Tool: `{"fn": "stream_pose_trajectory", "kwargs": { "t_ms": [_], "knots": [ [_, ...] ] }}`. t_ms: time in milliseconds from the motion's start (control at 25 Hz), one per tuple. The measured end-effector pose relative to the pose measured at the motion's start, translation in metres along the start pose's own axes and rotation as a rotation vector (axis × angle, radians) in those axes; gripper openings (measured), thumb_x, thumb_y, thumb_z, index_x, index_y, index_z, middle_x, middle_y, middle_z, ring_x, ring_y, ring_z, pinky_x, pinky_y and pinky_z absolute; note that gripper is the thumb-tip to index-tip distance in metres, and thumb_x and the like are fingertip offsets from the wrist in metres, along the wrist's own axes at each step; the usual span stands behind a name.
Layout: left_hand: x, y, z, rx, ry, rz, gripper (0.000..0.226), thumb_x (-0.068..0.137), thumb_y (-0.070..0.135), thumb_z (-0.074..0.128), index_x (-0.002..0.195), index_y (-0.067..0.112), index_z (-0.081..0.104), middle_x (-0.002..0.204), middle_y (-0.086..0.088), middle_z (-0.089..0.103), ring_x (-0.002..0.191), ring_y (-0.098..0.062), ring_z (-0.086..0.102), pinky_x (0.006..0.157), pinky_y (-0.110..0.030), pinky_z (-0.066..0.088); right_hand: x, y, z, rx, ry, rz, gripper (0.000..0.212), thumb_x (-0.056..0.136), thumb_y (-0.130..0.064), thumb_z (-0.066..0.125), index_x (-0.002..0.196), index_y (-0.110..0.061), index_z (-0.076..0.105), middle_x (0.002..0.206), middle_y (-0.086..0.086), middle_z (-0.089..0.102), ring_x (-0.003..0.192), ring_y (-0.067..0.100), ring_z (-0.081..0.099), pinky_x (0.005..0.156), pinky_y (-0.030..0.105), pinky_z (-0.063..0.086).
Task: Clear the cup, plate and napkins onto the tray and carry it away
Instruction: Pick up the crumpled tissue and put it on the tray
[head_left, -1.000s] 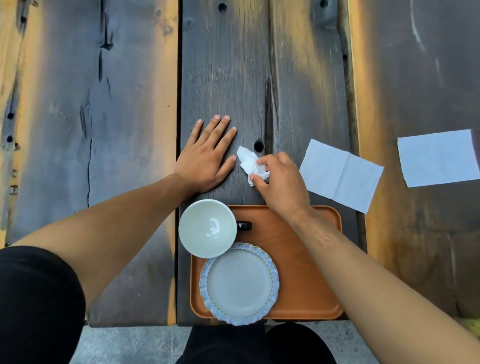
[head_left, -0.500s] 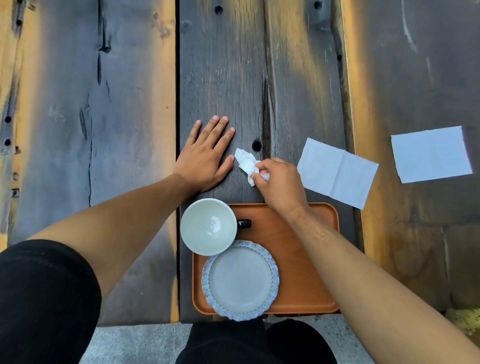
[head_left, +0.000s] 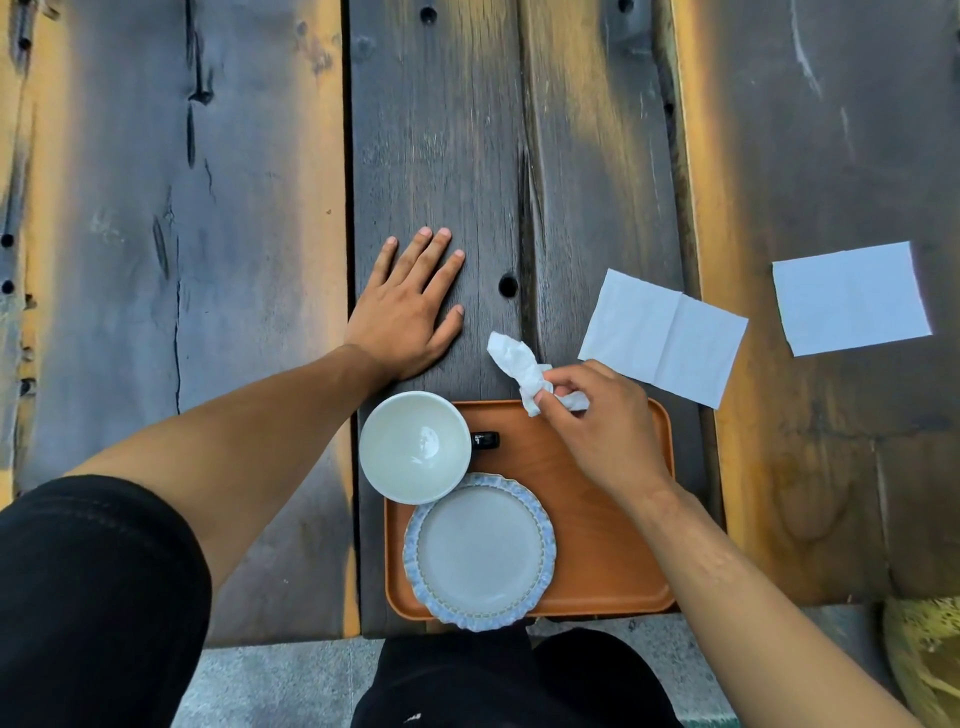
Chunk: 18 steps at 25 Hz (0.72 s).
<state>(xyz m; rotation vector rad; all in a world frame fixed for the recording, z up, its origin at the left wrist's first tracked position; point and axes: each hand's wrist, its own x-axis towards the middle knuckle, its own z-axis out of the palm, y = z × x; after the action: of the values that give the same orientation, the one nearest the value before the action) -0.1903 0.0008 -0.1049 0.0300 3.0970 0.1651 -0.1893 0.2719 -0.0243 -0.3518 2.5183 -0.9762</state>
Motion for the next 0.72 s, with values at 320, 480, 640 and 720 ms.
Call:
{"fn": "stream_pose_trajectory", "kwargs": {
  "t_ms": [320,480,640,720],
  "knots": [
    [0.0,0.002,-0.002,-0.005,-0.017,-0.003,0.068,0.101,0.048,0.034,0.16,0.015,0.03,0.169,-0.01,0.022,0.158,-0.029,0.017,0.128,-0.055,0.011,-0.036,0.017,0.003,0.041,-0.067,-0.008,0.013,0.089,-0.019,0.076,0.101,-0.024,0.076,0.09,-0.011,0.065,0.086,0.004,0.06,0.072,0.015,0.044],
    [0.0,0.001,-0.003,-0.002,-0.028,-0.009,0.068,0.101,0.048,0.034,0.161,0.015,0.028,0.17,-0.01,0.021,0.159,-0.028,0.015,0.128,-0.054,0.01,-0.04,0.02,0.012,0.028,-0.115,-0.019,0.016,0.089,-0.02,0.076,0.105,-0.021,0.076,0.094,-0.009,0.065,0.086,0.005,0.059,0.074,0.019,0.046],
    [0.0,0.002,-0.002,-0.002,-0.022,-0.007,0.068,0.101,0.048,0.034,0.16,0.015,0.029,0.17,-0.01,0.022,0.158,-0.029,0.016,0.128,-0.055,0.011,-0.041,0.023,0.016,-0.007,-0.177,-0.043,0.02,0.091,-0.023,0.073,0.111,-0.022,0.074,0.094,-0.01,0.061,0.085,0.005,0.057,0.077,0.026,0.05],
    [0.0,0.002,-0.002,-0.001,-0.024,-0.006,0.068,0.101,0.048,0.034,0.16,0.015,0.029,0.169,-0.011,0.023,0.158,-0.029,0.017,0.128,-0.055,0.011,-0.041,0.024,0.016,-0.02,-0.19,-0.039,0.023,0.092,-0.024,0.073,0.114,-0.021,0.073,0.095,-0.01,0.06,0.087,0.006,0.057,0.079,0.028,0.051]
  ]
}}
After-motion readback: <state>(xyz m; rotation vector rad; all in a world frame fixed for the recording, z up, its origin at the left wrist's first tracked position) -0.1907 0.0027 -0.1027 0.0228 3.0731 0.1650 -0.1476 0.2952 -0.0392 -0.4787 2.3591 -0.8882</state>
